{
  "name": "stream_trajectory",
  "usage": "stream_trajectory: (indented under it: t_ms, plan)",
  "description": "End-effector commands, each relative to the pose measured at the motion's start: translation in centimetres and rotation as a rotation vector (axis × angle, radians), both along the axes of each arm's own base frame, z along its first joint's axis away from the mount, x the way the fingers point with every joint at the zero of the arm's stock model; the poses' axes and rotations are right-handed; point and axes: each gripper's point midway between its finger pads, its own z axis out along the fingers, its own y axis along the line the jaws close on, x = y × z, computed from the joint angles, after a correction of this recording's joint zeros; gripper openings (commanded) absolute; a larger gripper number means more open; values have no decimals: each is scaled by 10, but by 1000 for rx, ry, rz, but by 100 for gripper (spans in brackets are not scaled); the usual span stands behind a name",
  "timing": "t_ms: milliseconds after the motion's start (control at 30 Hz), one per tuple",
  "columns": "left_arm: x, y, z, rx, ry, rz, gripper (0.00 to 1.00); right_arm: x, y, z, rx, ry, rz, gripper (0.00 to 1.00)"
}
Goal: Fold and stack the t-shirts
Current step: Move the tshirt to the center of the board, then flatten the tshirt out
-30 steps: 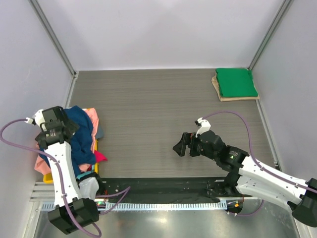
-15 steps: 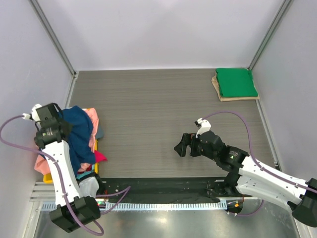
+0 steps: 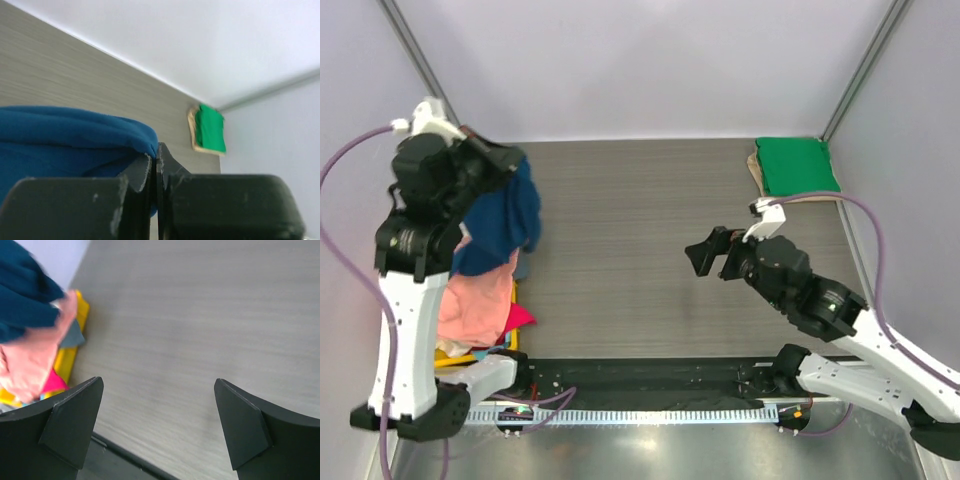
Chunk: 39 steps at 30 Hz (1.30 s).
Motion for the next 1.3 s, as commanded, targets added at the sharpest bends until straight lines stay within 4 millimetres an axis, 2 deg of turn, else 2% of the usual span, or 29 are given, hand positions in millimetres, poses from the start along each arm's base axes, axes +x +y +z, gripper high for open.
stream_trajectory:
  t_ms: [0,33,100,133,200,333,367,433,500,533,567,600,667,700,733,767,833,867,900,933,967,1000,1033,1067,1100,1133,1200,1233,1267]
  plan:
    - [11,-47,33,-37,-80,-103,0,2,-33,39,-28,-89,-104,100]
    - [15,-74,29,-27,-64,-167,0,1,-41,52,-13,-113,-129,100]
    - [15,-91,46,-30,-99,-193,0,-1,-52,58,-21,-124,-155,100]
    - [13,-109,47,-31,-104,-231,0,-2,-57,61,-22,-132,-168,100]
    - [23,-129,46,-26,-105,-249,0,-4,-72,64,-30,-142,-214,100]
    - [31,-164,18,-14,-41,-299,0,-8,-84,58,-40,-127,-252,100]
    - [34,-169,-1,9,-4,-301,0,-10,-87,53,-51,-116,-253,100]
    - [34,-176,-20,31,28,-303,0,-12,-89,47,-55,-104,-259,100]
    - [35,-180,-53,84,93,-298,0,-14,-92,39,-60,-89,-265,100]
    - [34,-184,-67,113,127,-304,4,-14,-93,33,-71,-81,-268,100]
    - [32,-191,-86,138,176,-340,11,-14,-93,29,-72,-73,-273,100]
    - [35,-207,-125,206,271,-392,35,-13,-92,26,-76,-66,-277,100]
    - [28,-236,-165,269,390,-537,54,-11,-89,15,-86,-42,-287,100]
    - [18,-245,-218,390,546,-581,67,-10,-86,9,-98,-28,-284,100]
    - [17,-247,-223,467,567,-587,70,-7,-81,0,-121,-3,-278,100]
    - [21,-234,-237,575,586,-511,72,-6,-75,-7,-136,18,-260,100]
    - [5,-228,-261,611,631,-506,79,-7,-59,-28,-158,86,-209,100]
    - [11,-233,-259,555,590,-500,80,-9,-53,-35,-151,114,-192,100]
    - [14,-222,-258,519,582,-476,80,-10,-46,-41,-145,135,-168,100]
    - [6,-205,-262,494,591,-448,80,-17,-35,-59,-150,187,-105,100]
    - [7,-195,-260,453,591,-411,79,-17,-25,-66,-135,204,-81,100]
    - [14,-178,-259,424,585,-354,77,-21,-21,-84,-143,243,-64,100]
    - [8,-162,-275,433,622,-320,76,-23,-17,-92,-140,264,-51,100]
    - [5,-148,-265,395,604,-273,76,-23,-11,-98,-129,281,-39,100]
    - [6,-132,-269,382,614,-223,75,-24,-10,-105,-132,294,-38,100]
    - [-1,-113,-285,394,650,-177,75,-24,-10,-115,-135,313,-47,100]
    - [-1,-84,-283,306,633,-86,75,-22,-7,-123,-145,325,-52,100]
    - [-11,-73,-303,283,681,-75,75,-21,-7,-128,-157,333,-57,100]
    - [-11,-65,-299,239,651,-57,74,-19,-5,-128,-159,335,-60,100]
